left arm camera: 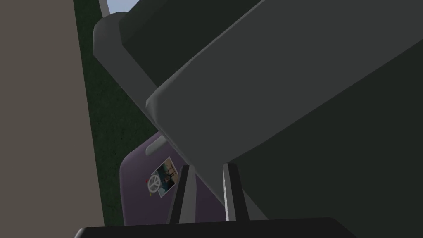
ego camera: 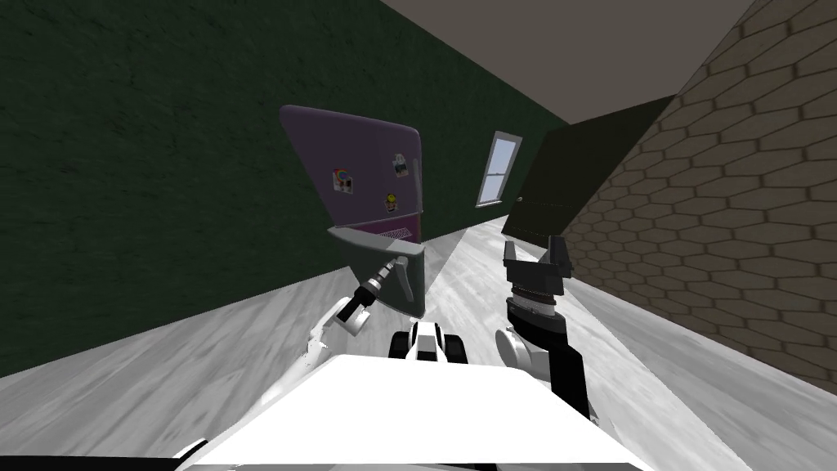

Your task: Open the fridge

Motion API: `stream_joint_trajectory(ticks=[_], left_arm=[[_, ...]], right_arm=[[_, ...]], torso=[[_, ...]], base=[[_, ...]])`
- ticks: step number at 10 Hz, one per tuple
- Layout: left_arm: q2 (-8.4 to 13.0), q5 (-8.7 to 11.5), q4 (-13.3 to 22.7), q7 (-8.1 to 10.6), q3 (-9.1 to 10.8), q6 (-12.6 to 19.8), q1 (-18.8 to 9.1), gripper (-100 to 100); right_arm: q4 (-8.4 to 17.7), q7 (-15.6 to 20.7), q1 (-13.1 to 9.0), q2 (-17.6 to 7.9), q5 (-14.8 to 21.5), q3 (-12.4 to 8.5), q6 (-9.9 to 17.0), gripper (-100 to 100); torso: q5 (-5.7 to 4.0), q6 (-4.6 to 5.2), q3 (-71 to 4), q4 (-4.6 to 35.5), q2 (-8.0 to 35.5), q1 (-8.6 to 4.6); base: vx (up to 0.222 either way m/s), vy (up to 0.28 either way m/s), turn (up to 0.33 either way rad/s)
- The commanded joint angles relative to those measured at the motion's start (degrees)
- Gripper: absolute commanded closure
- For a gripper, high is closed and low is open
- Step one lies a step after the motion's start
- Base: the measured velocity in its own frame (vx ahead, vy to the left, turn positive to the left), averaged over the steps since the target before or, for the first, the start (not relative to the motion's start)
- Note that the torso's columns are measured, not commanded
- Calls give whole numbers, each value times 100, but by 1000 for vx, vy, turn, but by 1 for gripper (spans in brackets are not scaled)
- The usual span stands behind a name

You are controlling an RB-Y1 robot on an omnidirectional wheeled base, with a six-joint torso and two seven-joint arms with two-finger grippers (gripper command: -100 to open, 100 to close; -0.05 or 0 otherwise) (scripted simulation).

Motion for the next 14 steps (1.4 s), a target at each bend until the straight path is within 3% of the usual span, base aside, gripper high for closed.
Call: stream_joint_trajectory(ticks=[1,3,6,8,9,11,13,14], left_arm=[[180,17,-189,-25,-221,-97,150,100],[270,25,-283,-37,-331,-146,225,100],[540,50,-566,-74,-663,-292,451,100],[630,59,-660,-87,-773,-341,526,100],[575,6,-361,207,-775,-688,137,-100],[575,6,-10,244,-775,-690,-222,-100],[575,6,282,244,-775,-690,-222,-100],[596,-40,422,524,-851,-979,-422,-100]], right_arm=[[-1,0,0,-1,0,-1,0,0],[0,0,-1,-2,0,-2,0,0],[0,0,-1,-2,0,-1,0,0],[1,0,-1,-1,0,-1,0,0],[0,0,0,-1,0,-1,0,0],[0,0,-1,1,0,1,0,0],[0,0,1,1,0,1,0,0],[0,0,1,1,0,1,0,0]], torso=[[9,0,21,8,39,40],[31,-9,67,19,101,96],[23,-17,31,1,46,81],[23,-21,31,-4,36,76],[23,-19,27,-6,33,81],[-8,-17,53,44,87,6],[0,-12,40,44,71,41],[8,-17,45,46,80,68]], base=[[-115,219,-95],[-109,248,-91],[-104,214,-75],[-90,208,-54],[-170,95,-143],[-100,-41,-43],[0,-35,-4],[-116,-23,-122]])
